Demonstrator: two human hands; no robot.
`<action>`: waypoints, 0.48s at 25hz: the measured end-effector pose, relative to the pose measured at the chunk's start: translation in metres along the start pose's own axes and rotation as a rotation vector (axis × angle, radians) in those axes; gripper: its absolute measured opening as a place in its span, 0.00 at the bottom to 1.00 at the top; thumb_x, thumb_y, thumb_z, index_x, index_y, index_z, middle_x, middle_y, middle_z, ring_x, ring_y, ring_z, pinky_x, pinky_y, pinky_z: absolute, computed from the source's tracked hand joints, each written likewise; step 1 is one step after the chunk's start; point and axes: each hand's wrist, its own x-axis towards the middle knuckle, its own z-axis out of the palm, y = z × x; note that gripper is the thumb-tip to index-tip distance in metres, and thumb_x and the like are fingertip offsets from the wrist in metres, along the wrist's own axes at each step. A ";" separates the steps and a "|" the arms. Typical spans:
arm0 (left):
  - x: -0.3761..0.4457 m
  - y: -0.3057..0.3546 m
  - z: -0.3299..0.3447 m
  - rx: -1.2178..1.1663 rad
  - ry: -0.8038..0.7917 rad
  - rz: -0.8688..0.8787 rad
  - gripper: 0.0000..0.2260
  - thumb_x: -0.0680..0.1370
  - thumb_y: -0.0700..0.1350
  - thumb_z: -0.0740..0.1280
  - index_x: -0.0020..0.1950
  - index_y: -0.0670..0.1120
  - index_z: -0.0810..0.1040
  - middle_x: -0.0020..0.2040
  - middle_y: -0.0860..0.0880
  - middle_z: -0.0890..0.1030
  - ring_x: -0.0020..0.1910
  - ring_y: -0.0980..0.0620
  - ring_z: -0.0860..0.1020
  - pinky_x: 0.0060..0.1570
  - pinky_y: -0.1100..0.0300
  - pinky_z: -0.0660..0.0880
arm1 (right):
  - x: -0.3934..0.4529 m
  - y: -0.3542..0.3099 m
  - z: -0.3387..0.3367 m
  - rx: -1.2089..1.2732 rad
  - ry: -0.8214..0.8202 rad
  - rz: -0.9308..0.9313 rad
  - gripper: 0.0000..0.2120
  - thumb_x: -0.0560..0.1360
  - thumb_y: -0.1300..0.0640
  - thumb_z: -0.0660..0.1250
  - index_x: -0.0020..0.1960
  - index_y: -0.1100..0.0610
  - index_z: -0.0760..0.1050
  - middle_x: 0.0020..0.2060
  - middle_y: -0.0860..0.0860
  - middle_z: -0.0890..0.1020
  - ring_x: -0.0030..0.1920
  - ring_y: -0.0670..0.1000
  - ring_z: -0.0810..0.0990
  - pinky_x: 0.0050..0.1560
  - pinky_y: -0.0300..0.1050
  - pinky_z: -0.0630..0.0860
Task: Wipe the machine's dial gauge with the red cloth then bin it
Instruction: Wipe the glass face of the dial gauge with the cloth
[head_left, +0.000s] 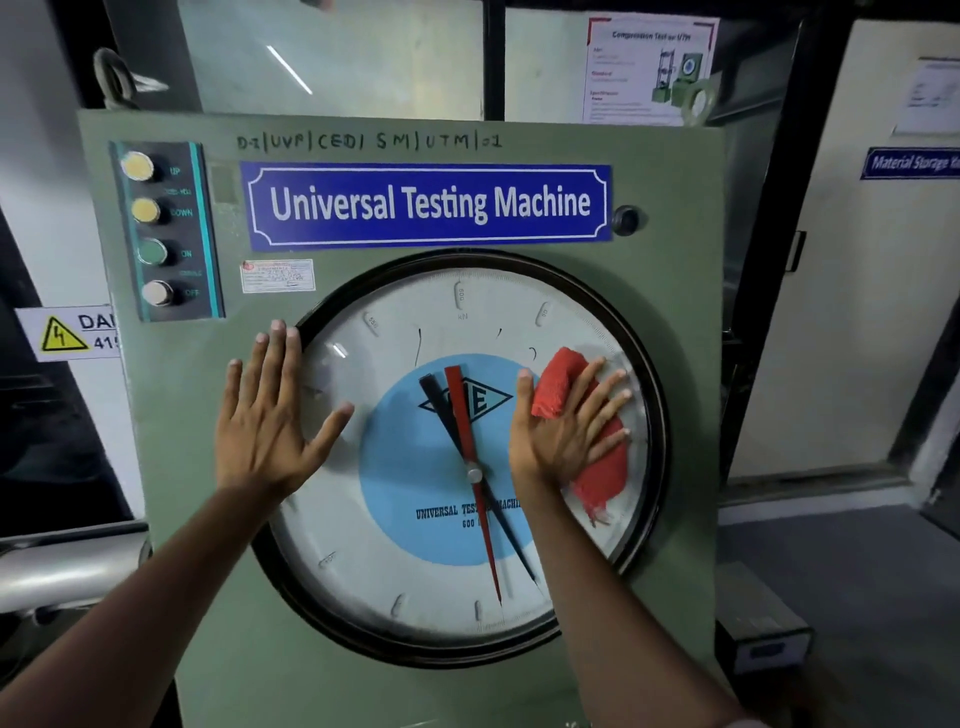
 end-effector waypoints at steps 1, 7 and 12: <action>-0.001 -0.005 -0.001 -0.003 -0.007 0.006 0.45 0.81 0.71 0.53 0.89 0.48 0.43 0.89 0.49 0.46 0.88 0.48 0.49 0.86 0.45 0.46 | -0.003 -0.016 0.003 0.013 0.027 0.021 0.49 0.76 0.21 0.45 0.88 0.51 0.50 0.88 0.53 0.51 0.88 0.57 0.46 0.82 0.73 0.49; -0.007 -0.020 -0.002 0.004 -0.025 0.030 0.45 0.80 0.71 0.54 0.89 0.49 0.44 0.89 0.51 0.46 0.87 0.47 0.55 0.85 0.46 0.48 | -0.036 -0.099 0.032 -0.042 0.043 -0.460 0.46 0.79 0.21 0.47 0.88 0.47 0.52 0.88 0.49 0.55 0.88 0.53 0.50 0.85 0.66 0.44; -0.008 -0.017 0.003 -0.014 -0.021 0.022 0.46 0.79 0.71 0.54 0.89 0.48 0.43 0.89 0.51 0.43 0.87 0.45 0.54 0.85 0.48 0.46 | 0.010 0.008 0.000 -0.204 -0.044 -0.654 0.44 0.80 0.23 0.47 0.88 0.47 0.52 0.88 0.49 0.54 0.88 0.53 0.49 0.86 0.67 0.46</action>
